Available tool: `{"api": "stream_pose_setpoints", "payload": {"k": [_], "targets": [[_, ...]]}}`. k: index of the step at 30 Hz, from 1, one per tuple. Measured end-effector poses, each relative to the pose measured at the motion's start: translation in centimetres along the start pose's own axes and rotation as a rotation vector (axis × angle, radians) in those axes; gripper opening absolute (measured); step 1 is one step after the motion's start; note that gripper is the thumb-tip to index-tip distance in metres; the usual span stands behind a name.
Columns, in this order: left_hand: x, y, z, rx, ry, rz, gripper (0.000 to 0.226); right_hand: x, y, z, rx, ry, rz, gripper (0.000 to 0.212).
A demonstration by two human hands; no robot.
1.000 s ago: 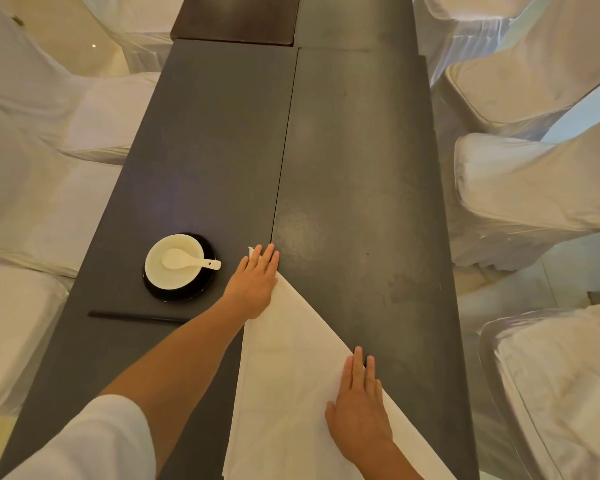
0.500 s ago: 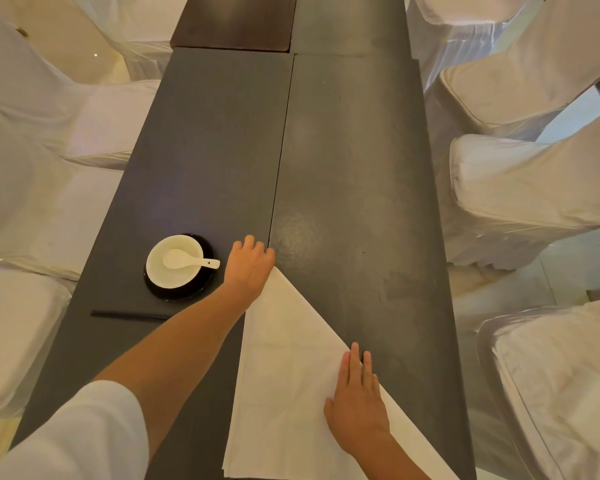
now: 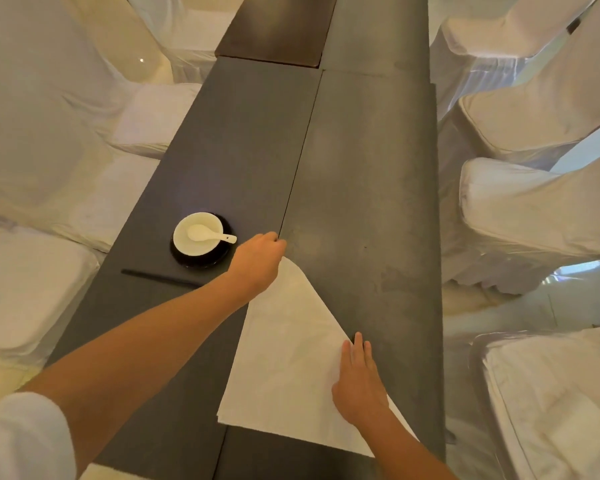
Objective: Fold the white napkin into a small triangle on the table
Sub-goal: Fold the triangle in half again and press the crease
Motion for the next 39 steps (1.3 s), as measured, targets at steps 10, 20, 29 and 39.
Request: {"api": "stream_pose_setpoints", "payload": {"k": [10,20,29,39], "targets": [[2.7,0.6,8.5,0.038,0.192,0.203,0.013,2.3,-1.4,4.9,-0.139,0.122,0.111,0.067],[8.9,0.3,15.9,0.184,0.174,0.350,0.018,0.3,2.9,9.2,-0.265,0.084,-0.619,0.050],[15.0,-2.5,22.2,0.299,0.205,0.517,0.016,0.4,4.9,12.5,-0.398,0.090,-1.244,0.036],[17.5,-4.7,25.6,0.343,0.160,0.464,0.032,3.7,3.7,13.4,-0.350,0.051,-1.212,0.020]]}}
Point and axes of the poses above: each hand's wrist, its own z-axis away from the middle knuckle, its own y-axis out of the back of the hand, x = y × z, the point moved 7 cm from there along -z, towards the middle knuckle, and after that the axes turned 14 degrees about z, right-handed, at the moved point
